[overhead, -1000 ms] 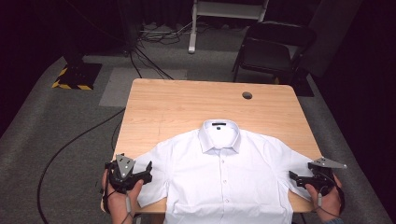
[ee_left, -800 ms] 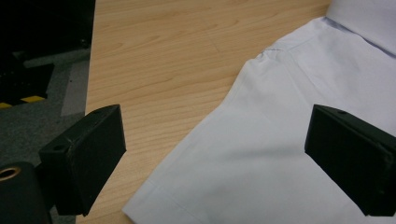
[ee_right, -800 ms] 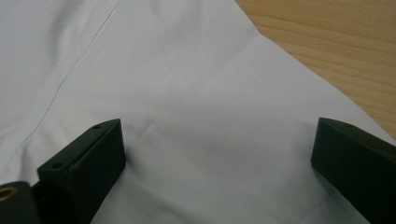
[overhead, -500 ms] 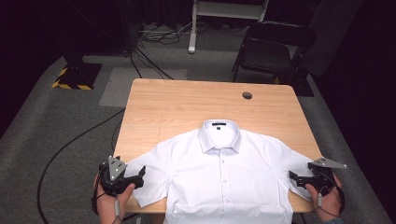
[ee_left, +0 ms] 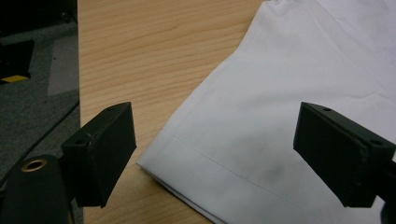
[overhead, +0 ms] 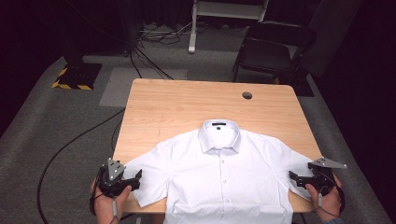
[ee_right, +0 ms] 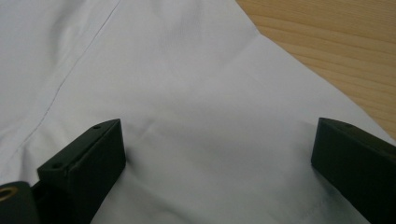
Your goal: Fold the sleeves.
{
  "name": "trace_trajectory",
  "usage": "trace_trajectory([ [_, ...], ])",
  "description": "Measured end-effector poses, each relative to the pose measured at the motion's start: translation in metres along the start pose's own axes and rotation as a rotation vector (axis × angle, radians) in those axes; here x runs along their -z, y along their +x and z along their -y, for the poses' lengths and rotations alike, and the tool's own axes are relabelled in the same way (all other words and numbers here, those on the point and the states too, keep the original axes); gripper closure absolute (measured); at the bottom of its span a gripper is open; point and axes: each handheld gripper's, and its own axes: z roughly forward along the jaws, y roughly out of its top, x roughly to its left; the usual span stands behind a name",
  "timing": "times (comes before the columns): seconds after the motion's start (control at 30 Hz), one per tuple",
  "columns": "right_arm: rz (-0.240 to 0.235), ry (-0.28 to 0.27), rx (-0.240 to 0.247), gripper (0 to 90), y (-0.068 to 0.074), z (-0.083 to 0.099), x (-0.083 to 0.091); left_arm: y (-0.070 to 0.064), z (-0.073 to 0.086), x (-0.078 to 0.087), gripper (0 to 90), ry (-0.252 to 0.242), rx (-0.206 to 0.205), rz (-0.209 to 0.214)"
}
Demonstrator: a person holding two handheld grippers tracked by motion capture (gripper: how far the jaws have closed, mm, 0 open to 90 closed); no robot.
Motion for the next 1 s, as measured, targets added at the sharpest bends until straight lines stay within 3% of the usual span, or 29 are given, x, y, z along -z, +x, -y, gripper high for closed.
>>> trace_trajectory([
  [0.07,0.000,0.000,0.000,2.8,0.0000,0.0000,0.0000,0.0003,0.0001,0.0001,18.5,0.002,-0.001,-0.002],
  [0.17,0.000,0.000,0.000,2.8,0.0000,0.0000,0.0000,0.0003,0.0001,0.0001,18.5,0.002,-0.001,-0.002],
  [0.2,0.000,0.000,0.000,2.8,0.0000,0.0000,0.0000,0.0035,0.0023,-0.0021,18.5,0.120,0.004,0.004],
  [0.23,0.000,0.000,0.000,2.8,0.0000,0.0000,0.0000,0.0035,0.0023,-0.0021,23.8,0.120,0.004,0.004],
  [0.33,0.001,-0.001,-0.001,2.8,0.0001,0.0001,-0.0001,0.0052,0.0028,-0.0018,26.6,0.124,0.037,0.020],
  [0.5,0.000,-0.001,-0.001,2.8,0.0001,0.0001,-0.0001,0.0052,0.0030,-0.0010,30.7,0.119,0.026,0.042],
  [0.6,0.001,-0.001,-0.001,2.8,0.0001,0.0001,-0.0001,0.0041,0.0036,0.0003,41.9,0.104,0.023,0.044],
  [0.7,0.000,-0.001,-0.001,2.8,0.0001,0.0001,-0.0001,0.0020,0.0041,0.0014,57.4,0.094,0.030,0.030],
  [0.83,0.000,-0.001,-0.001,2.8,0.0001,0.0001,-0.0001,-0.0024,0.0035,0.0012,77.6,0.092,0.013,0.043],
  [1.0,0.001,-0.001,-0.001,2.8,0.0001,0.0001,-0.0001,-0.0046,0.0032,0.0008,86.9,0.092,0.019,0.039],
])
